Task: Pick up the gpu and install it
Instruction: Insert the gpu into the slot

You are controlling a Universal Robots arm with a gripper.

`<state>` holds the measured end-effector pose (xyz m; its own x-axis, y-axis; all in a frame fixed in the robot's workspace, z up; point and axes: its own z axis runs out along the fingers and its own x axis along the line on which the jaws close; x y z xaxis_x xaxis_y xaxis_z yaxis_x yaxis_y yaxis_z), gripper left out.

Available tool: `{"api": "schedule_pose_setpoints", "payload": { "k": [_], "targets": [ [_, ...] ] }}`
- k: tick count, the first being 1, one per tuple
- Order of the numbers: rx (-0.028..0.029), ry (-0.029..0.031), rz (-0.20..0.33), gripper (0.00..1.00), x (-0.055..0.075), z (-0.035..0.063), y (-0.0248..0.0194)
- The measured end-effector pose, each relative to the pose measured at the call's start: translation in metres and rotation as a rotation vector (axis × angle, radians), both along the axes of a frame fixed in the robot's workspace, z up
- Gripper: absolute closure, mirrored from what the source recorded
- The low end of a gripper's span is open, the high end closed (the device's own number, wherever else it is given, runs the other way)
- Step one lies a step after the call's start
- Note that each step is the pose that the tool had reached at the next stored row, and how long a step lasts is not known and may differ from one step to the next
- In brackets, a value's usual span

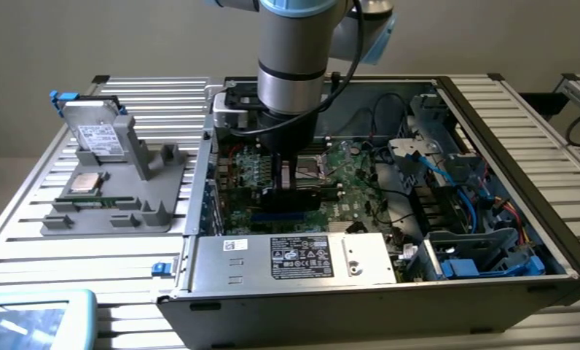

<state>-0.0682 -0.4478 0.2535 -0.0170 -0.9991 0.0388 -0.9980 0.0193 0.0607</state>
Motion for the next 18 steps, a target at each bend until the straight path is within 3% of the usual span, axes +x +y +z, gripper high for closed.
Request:
{"api": "schedule_pose_setpoints", "payload": {
  "k": [3,18],
  "targets": [
    [-0.0004,-0.0033,0.0,0.73,0.0004,0.0002,-0.0001],
    [-0.0011,-0.0039,0.0,0.73,0.0005,0.0003,-0.0001]
  ]
}}
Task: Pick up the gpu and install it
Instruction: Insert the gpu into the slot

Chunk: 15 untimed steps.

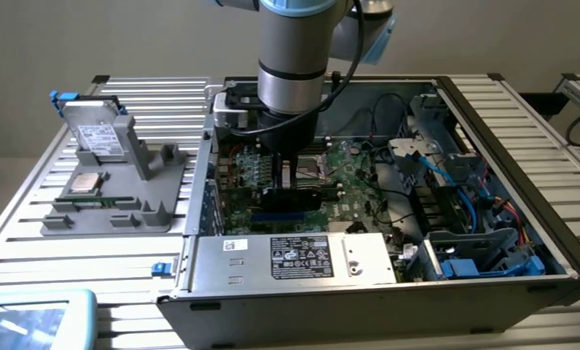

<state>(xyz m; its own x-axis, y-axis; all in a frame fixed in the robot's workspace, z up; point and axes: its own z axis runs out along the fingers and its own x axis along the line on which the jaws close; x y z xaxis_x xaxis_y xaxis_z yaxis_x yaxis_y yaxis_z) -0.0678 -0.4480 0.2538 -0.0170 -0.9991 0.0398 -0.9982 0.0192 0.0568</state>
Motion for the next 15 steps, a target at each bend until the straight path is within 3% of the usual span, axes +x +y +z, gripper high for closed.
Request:
{"api": "schedule_pose_setpoints", "payload": {
  "k": [9,15],
  "targets": [
    [-0.0001,0.0003,0.0,0.73,0.0001,-0.0001,0.0],
    [0.0002,0.012,0.0,0.73,0.0016,0.0004,0.0]
  ]
}}
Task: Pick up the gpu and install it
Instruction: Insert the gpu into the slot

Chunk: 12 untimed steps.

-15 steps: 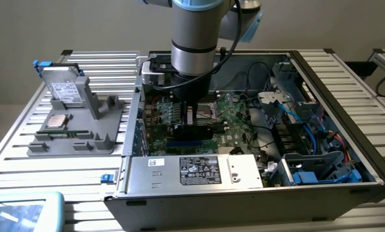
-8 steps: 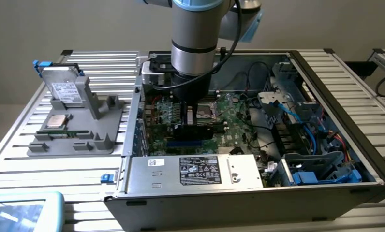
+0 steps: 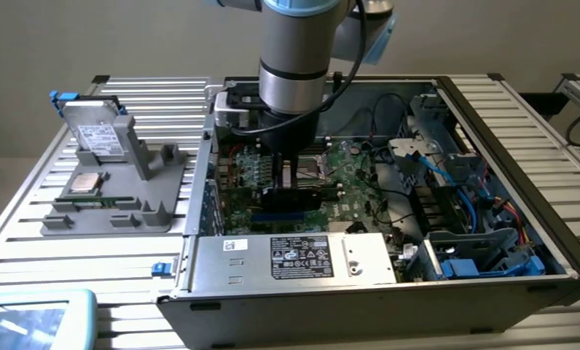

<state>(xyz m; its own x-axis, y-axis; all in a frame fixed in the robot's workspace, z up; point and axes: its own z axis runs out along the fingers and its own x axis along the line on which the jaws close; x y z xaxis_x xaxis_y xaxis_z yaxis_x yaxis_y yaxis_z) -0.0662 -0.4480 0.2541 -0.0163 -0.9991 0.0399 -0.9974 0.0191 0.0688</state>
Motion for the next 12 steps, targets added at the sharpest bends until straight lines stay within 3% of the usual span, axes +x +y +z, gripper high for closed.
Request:
{"api": "schedule_pose_setpoints", "payload": {
  "k": [4,12],
  "targets": [
    [-0.0009,0.0041,0.0,0.73,0.0012,0.0006,0.0],
    [-0.0028,0.0042,0.0,0.73,0.0014,0.0007,0.0]
  ]
}}
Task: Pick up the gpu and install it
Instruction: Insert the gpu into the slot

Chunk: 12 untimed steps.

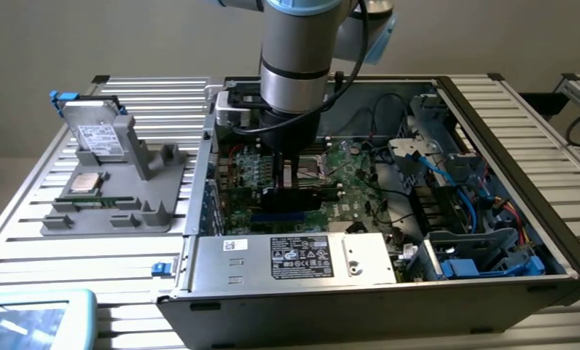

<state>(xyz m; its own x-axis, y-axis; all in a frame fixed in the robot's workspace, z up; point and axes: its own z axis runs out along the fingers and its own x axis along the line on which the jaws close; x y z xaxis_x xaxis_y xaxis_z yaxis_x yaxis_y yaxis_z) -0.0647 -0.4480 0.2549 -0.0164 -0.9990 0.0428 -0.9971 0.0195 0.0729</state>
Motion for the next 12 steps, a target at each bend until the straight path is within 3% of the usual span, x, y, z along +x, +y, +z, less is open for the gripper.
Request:
{"api": "schedule_pose_setpoints", "payload": {
  "k": [5,12],
  "targets": [
    [0.0001,0.005,0.0,0.73,0.0003,0.0,-0.0019],
    [0.0001,0.0055,0.0,0.73,0.0003,0.0,-0.0029]
  ]
}}
